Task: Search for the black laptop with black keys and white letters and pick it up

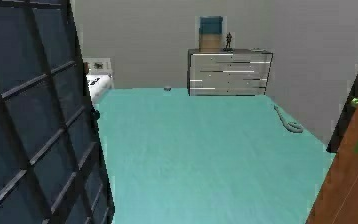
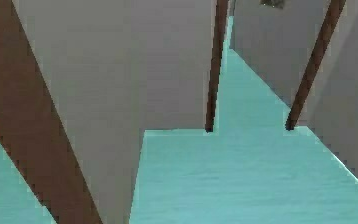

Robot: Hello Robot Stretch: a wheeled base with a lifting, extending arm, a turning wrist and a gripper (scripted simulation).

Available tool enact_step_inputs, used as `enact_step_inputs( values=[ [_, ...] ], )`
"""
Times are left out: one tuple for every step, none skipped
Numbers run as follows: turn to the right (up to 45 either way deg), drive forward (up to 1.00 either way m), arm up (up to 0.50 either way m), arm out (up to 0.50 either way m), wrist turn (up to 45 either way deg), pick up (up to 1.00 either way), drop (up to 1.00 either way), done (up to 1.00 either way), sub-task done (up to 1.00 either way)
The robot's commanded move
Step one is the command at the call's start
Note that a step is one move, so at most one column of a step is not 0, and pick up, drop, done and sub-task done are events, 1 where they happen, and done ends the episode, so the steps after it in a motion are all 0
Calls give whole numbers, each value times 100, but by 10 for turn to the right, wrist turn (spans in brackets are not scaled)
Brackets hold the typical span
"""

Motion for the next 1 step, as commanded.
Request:
enact_step_inputs(
  values=[
    [0, 75, 0, 0, 0, 0, 0, 0, 0]
  ],
)
